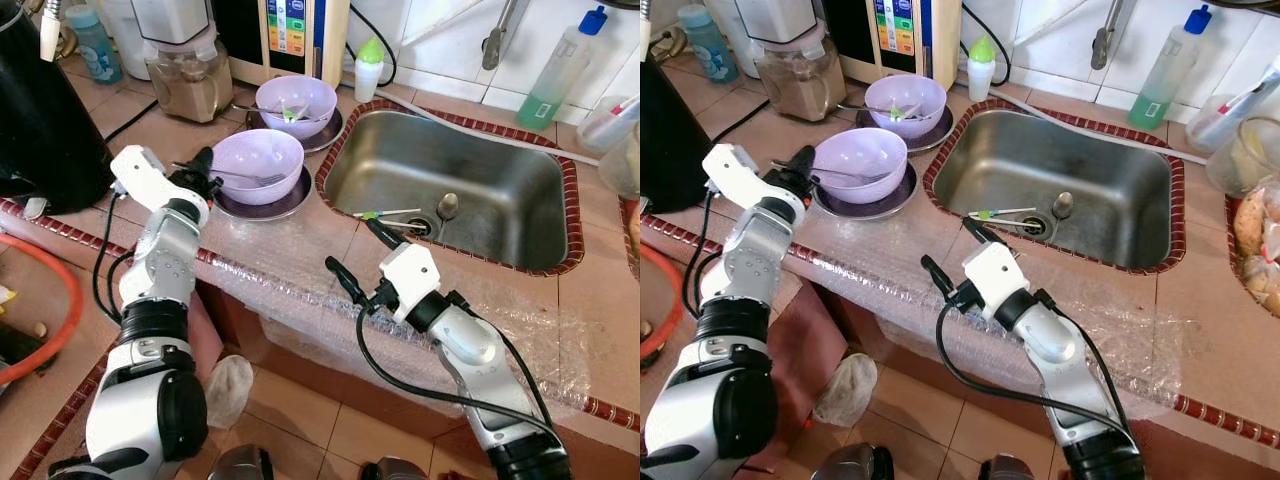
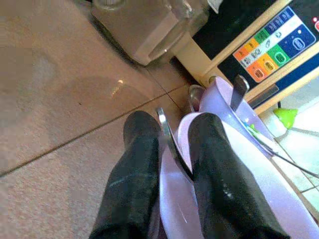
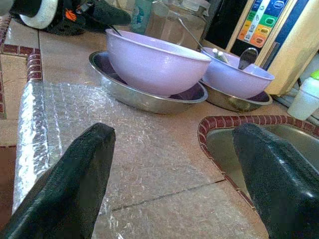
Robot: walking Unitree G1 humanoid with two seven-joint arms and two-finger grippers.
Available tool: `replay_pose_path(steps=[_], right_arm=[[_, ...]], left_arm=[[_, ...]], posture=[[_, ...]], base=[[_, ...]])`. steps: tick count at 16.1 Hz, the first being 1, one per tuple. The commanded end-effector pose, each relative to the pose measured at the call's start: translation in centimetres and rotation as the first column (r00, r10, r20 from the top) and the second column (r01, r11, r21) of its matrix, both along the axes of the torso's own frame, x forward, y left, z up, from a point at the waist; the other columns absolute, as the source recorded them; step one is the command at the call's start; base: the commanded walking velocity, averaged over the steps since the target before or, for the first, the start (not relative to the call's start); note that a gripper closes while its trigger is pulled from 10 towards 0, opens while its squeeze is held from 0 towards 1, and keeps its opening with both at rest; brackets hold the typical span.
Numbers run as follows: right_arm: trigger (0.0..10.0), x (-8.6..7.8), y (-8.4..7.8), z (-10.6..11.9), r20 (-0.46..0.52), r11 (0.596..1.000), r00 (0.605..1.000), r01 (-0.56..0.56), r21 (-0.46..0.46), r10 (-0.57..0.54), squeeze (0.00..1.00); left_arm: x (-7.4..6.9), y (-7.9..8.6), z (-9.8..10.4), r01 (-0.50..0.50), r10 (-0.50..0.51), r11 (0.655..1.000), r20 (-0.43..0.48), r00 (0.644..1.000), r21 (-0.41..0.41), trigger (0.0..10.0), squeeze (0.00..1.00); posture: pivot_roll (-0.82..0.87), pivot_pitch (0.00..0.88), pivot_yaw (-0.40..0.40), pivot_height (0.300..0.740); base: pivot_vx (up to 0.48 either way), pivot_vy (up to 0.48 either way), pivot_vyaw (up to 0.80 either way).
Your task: Kitchen organization
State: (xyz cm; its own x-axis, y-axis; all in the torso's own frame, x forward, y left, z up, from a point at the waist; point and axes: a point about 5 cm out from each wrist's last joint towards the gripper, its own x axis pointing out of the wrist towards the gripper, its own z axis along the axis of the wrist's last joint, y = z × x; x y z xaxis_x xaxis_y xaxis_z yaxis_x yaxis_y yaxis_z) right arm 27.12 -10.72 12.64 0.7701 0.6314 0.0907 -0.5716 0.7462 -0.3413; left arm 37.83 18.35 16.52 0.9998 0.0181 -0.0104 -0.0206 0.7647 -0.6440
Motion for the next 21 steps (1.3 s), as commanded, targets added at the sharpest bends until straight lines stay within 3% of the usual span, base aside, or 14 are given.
replay_pose_path(steps=[1,6,8,9,11,12,13,14,16,17,19,20,21], right_arm=[[10.0,0.1,0.0,0.0,0.001,1.0,1.0,-0.001,-0.008,0.001,0.0],[10.0,0.4,-0.1,-0.1,0.004,1.0,1.0,0.009,-0.013,-0.009,0.0],[10.0,0.6,-0.2,-0.1,0.015,1.0,1.0,0.025,-0.017,-0.024,0.0],[10.0,0.8,-0.3,0.0,0.022,0.999,0.999,0.035,-0.02,-0.034,0.0],[10.0,1.0,-0.5,0.2,0.035,0.999,0.998,0.047,-0.025,-0.046,0.0],[10.0,1.4,-0.9,0.7,0.064,0.997,0.995,0.077,-0.019,-0.076,0.0],[10.0,1.6,-1.0,0.8,0.071,0.996,0.994,0.084,-0.017,-0.083,0.0],[10.0,1.9,-1.4,1.3,0.105,0.993,0.988,0.119,-0.015,-0.117,0.0],[10.0,2.3,-1.8,1.8,0.148,0.986,0.975,0.168,-0.016,-0.164,0.0],[10.0,2.4,-2.0,1.9,0.161,0.983,0.971,0.183,-0.016,-0.178,0.0],[10.0,2.7,-2.4,2.7,0.205,0.973,0.952,0.231,0.012,-0.228,0.0],[10.0,2.7,-2.4,2.7,0.203,0.974,0.953,0.226,0.021,-0.225,0.0],[10.0,2.8,-2.3,2.8,0.21,0.973,0.951,0.229,0.02,-0.228,0.0]], left_arm=[[0.3,0.0,1.0,0.0,0.0,1.0,0.025,1.0,0.0,0.0,0.0],[-0.1,-0.2,4.1,0.037,-0.052,0.994,0.149,0.987,0.101,0.0,0.0],[-0.3,-0.6,5.4,0.061,-0.099,0.981,0.202,0.974,0.184,0.0,0.0],[-0.3,-0.6,6.0,0.044,-0.108,0.962,0.23,0.967,0.269,0.0,0.0],[-0.4,-1.0,6.9,0.057,-0.128,0.965,0.269,0.955,0.254,0.0,0.0],[-0.8,-2.3,8.8,0.096,-0.22,0.938,0.356,0.908,0.334,0.0,0.0],[-1.0,-2.7,9.2,0.113,-0.252,0.927,0.372,0.893,0.357,0.0,0.0],[-1.9,-4.8,10.6,0.206,-0.397,0.879,0.422,0.815,0.429,0.0,0.0],[-3.0,-7.0,12.1,0.238,-0.507,0.821,0.472,0.721,0.519,0.0,0.0],[-3.3,-7.6,12.3,0.247,-0.527,0.811,0.481,0.701,0.53,0.0,0.0],[-3.8,-10.0,10.3,0.331,-0.633,0.727,0.402,0.662,0.601,0.0,0.0],[-4.1,-10.6,9.4,0.355,-0.658,0.702,0.372,0.654,0.618,0.0,0.0],[-4.5,-11.4,8.5,0.365,-0.693,0.655,0.335,0.638,0.662,0.0,0.0]], posture=[[-0.08,0.054,0.001,0.74],[-0.08,0.05,0.002,0.74],[-0.08,0.05,0.001,0.74],[-0.08,0.05,0.001,0.74],[-0.08,0.05,0.001,0.74],[-0.08,0.049,0.001,0.74],[-0.08,0.049,0.001,0.74],[-0.08,0.047,0.002,0.74],[-0.08,0.045,0.003,0.74],[-0.08,0.045,0.003,0.74],[-0.07,0.045,0.004,0.74],[-0.07,0.046,0.006,0.74],[-0.07,0.048,0.008,0.74]], base=[[0.0,0.0,0.0],[0.0,0.0,0.0],[0.0,0.0,0.0],[0.0,0.0,0.0],[0.0,0.0,0.0],[0.0,0.0,0.0],[0.0,0.0,0.0],[0.0,0.0,0.0],[0.0,0.0,0.0],[0.0,0.0,0.0],[0.0,0.0,0.0],[0.0,0.0,0.0],[0.0,0.0,0.0]])
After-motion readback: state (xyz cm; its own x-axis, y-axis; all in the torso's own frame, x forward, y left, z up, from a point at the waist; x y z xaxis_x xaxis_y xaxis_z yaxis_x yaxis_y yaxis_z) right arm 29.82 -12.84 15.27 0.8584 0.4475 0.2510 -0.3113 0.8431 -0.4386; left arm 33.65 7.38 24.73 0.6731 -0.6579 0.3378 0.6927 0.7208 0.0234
